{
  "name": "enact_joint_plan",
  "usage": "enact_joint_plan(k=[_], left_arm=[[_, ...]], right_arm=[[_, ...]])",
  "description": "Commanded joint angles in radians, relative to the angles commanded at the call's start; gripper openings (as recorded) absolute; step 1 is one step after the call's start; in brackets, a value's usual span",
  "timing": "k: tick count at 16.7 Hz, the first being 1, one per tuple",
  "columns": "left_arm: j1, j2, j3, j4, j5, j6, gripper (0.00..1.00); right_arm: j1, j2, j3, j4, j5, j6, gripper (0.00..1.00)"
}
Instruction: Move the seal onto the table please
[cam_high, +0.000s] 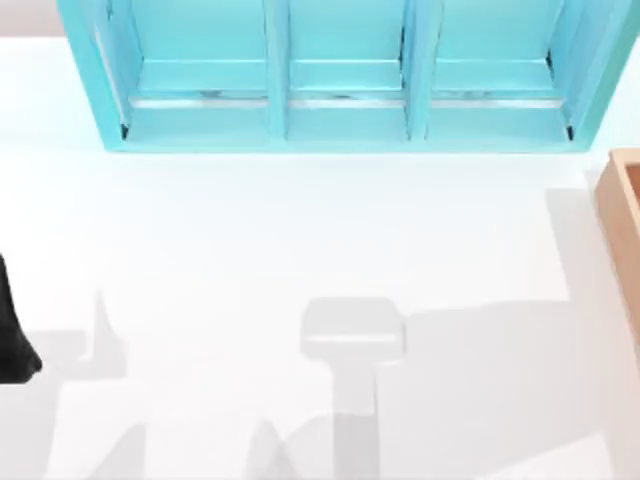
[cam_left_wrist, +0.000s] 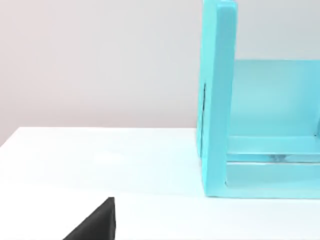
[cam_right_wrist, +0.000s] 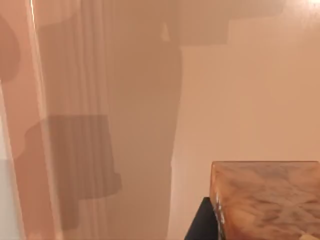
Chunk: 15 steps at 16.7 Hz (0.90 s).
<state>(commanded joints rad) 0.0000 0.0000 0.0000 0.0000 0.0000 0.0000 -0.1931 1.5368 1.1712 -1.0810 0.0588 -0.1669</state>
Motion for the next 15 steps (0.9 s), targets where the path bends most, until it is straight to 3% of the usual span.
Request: enact_joint_plan(k=[5, 11, 15], left_arm=[[0.0, 0.0, 0.0, 0.0, 0.0, 0.0, 1.0], [0.0, 0.0, 0.0, 0.0, 0.0, 0.0, 1.0], [0.0, 0.0, 0.0, 0.0, 0.0, 0.0, 1.0]], right_arm=[[0.169, -0.068, 0.145, -0.247, 0.022, 0.18, 0.0], [0.346, -0.019, 0.199, -0.295, -0.051, 0.327, 0.0], [0.377, 0.021, 0.216, -0.318, -0.06, 0.362, 0.0]])
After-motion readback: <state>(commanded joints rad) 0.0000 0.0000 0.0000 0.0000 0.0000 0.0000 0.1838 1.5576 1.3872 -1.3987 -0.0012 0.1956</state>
